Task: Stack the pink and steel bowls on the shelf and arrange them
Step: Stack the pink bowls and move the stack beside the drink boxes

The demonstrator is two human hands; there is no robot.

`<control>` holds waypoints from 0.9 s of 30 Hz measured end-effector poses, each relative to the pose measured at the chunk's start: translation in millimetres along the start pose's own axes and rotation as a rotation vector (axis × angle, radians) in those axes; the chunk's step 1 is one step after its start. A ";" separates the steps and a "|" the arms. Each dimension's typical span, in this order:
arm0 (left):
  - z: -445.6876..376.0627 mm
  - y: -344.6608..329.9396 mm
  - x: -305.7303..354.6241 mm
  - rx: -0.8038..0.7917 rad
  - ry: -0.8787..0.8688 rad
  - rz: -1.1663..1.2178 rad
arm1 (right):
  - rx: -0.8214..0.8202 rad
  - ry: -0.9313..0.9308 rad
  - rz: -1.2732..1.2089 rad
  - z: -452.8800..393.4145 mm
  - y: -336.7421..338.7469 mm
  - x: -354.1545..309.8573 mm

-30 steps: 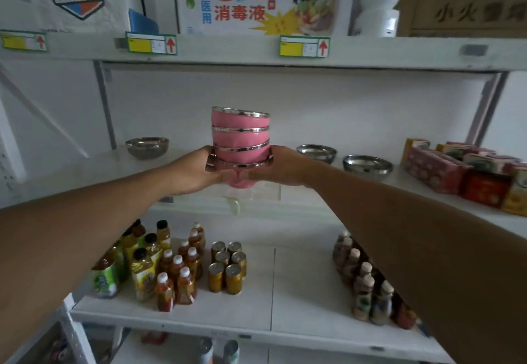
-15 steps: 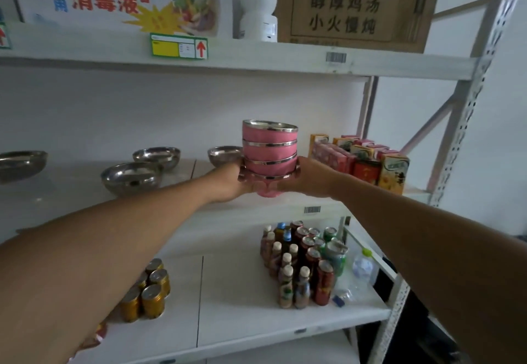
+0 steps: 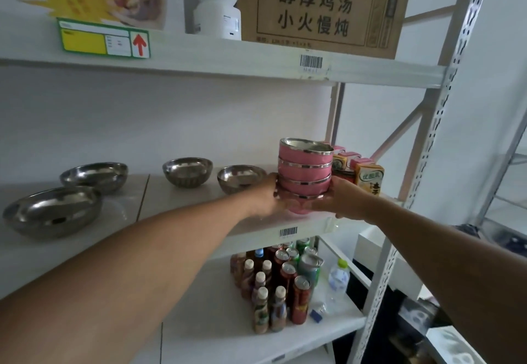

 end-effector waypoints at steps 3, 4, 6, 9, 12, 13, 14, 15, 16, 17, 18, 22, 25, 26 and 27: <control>-6.9 -5.2 -0.4 -0.062 -0.040 0.080 | 0.012 -0.065 0.017 1.1 1.1 13.7; -7.6 -6.3 -0.4 -0.086 -0.055 0.106 | 0.010 -0.081 0.022 1.0 0.7 16.1; -8.6 -8.2 -1.3 -0.120 -0.072 0.147 | 0.009 -0.129 0.034 0.5 -0.2 18.8; -13.2 -10.3 -3.5 -0.140 -0.101 0.154 | 0.015 -0.182 0.040 -0.8 -1.0 23.6; -13.0 -11.5 -2.7 -0.128 -0.113 0.156 | 0.054 -0.241 0.029 -0.6 -2.0 29.4; -12.5 -11.8 -3.5 -0.116 -0.097 0.157 | 0.074 -0.258 0.028 0.0 -2.6 32.1; -13.0 -11.9 -5.8 -0.100 -0.063 0.157 | 0.097 -0.268 0.026 0.7 -3.5 34.9; -13.0 -11.4 -8.6 -0.081 -0.023 0.153 | 0.118 -0.275 0.020 2.0 -4.4 37.0; -12.4 -10.7 -11.2 -0.065 0.008 0.149 | 0.135 -0.277 0.019 3.0 -5.6 37.9; -12.2 -10.0 -13.8 -0.058 0.030 0.140 | 0.146 -0.274 0.030 3.9 -6.7 37.7; -11.5 -9.1 -15.9 -0.055 0.048 0.128 | 0.155 -0.267 0.050 4.6 -7.8 37.3; -6.1 -6.1 -20.6 -0.037 0.116 0.076 | 0.180 -0.274 0.149 4.2 -10.2 36.6; -1.4 -4.4 -22.3 -0.016 0.140 0.013 | 0.185 -0.309 0.188 2.1 -11.5 35.8; 0.9 -3.4 -23.2 -0.007 0.142 -0.012 | 0.187 -0.311 0.187 0.8 -13.2 36.2; 4.4 -0.8 -23.8 -0.005 0.145 -0.038 | 0.191 -0.309 0.181 -0.5 -14.4 37.3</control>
Point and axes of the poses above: each hand's wrist, its own z-axis away from the middle knuckle, its own y-axis out of the back of the hand, x = y × z, the point moved 3 cm from there along -z, towards the middle knuckle, and after that the axes turned 10 degrees about y, right-handed, at the moved point
